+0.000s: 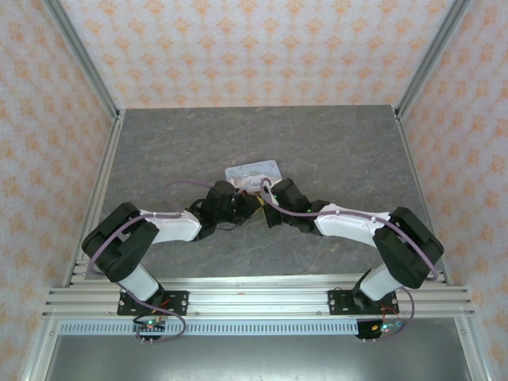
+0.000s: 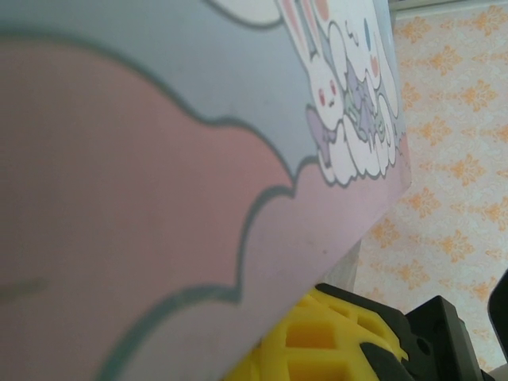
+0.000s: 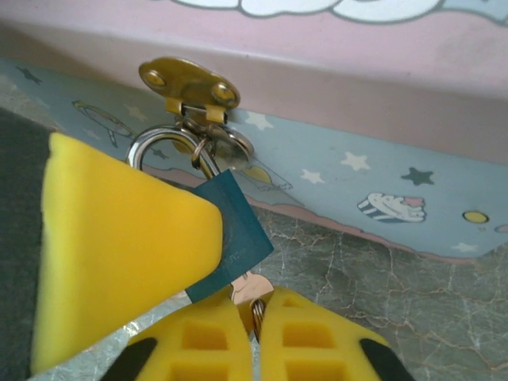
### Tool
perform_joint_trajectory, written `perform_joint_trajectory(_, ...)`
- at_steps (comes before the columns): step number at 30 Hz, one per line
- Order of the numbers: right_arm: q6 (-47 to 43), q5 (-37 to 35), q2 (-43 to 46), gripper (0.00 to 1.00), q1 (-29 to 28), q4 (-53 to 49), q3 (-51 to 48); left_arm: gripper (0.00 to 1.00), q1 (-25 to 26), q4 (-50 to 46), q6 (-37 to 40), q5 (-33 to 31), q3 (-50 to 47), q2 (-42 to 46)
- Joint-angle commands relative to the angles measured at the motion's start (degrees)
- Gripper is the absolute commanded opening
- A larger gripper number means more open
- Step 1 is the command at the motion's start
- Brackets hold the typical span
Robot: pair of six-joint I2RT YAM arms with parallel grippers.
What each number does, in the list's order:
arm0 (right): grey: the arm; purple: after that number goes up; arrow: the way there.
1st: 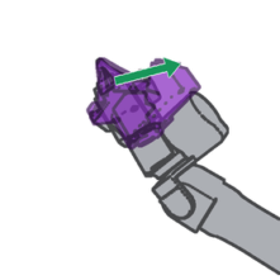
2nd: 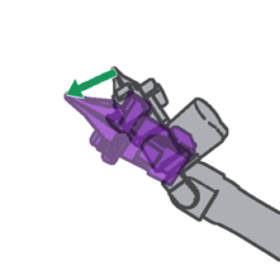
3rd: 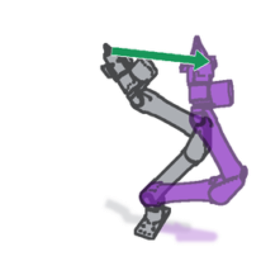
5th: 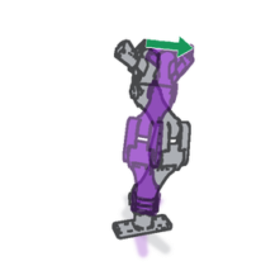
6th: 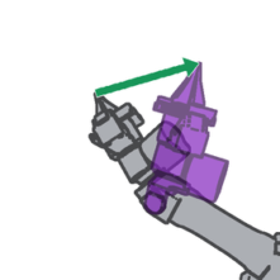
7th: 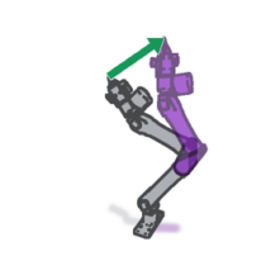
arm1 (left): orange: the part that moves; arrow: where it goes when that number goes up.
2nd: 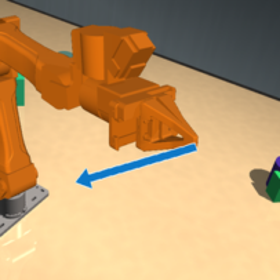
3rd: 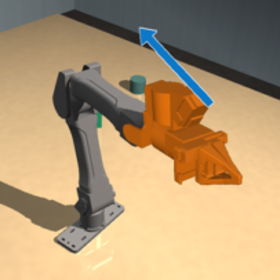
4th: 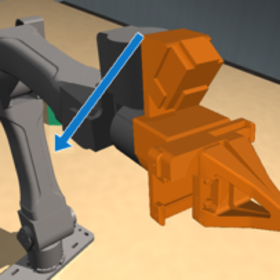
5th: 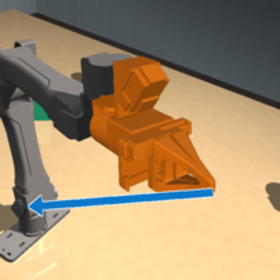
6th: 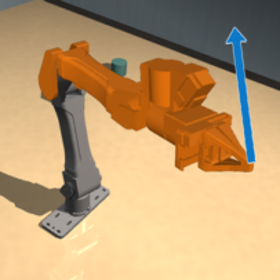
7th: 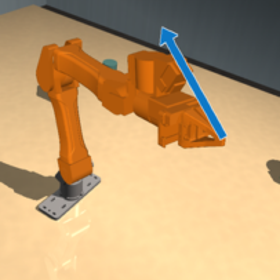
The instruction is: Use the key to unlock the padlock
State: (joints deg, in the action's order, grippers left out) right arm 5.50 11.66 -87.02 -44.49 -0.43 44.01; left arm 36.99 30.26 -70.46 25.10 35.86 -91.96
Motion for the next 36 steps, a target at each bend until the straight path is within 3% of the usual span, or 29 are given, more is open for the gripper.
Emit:
perform_joint_trajectory(1,1.2,7.0,0.1,0.02,0.4,2.3,1.5,0.00,0.0,2.8,0.4,1.3,0.4,-1.0)
perform_joint_trajectory(6,4.4,17.9,0.6,0.00,2.3,5.1,0.2,0.00,-0.1,3.2,0.5,1.3,0.1,-1.6)
perform_joint_trajectory(7,4.9,19.1,0.5,0.06,2.6,5.3,0.1,0.00,-0.1,3.3,0.5,1.2,0.1,-1.6)
perform_joint_trajectory(9,5.6,19.1,1.3,0.29,2.8,5.2,-0.3,0.00,-0.2,3.3,0.5,1.2,0.0,-1.6)
perform_joint_trajectory(12,5.6,17.1,3.0,0.41,3.7,4.8,-1.7,0.00,-0.3,3.1,0.6,1.3,0.0,-1.4)
perform_joint_trajectory(18,4.9,10.6,7.2,0.42,5.5,3.5,-4.6,0.00,-0.4,2.4,0.6,1.5,0.2,-0.5)
perform_joint_trajectory(25,-2.5,2.6,8.3,0.43,5.2,-3.4,-2.9,0.00,-0.5,-0.8,1.4,2.5,1.7,1.1)
perform_joint_trajectory(36,-9.8,-4.6,6.2,0.42,-0.3,-6.2,-0.1,0.00,-0.6,-2.0,1.5,3.5,3.5,0.8)
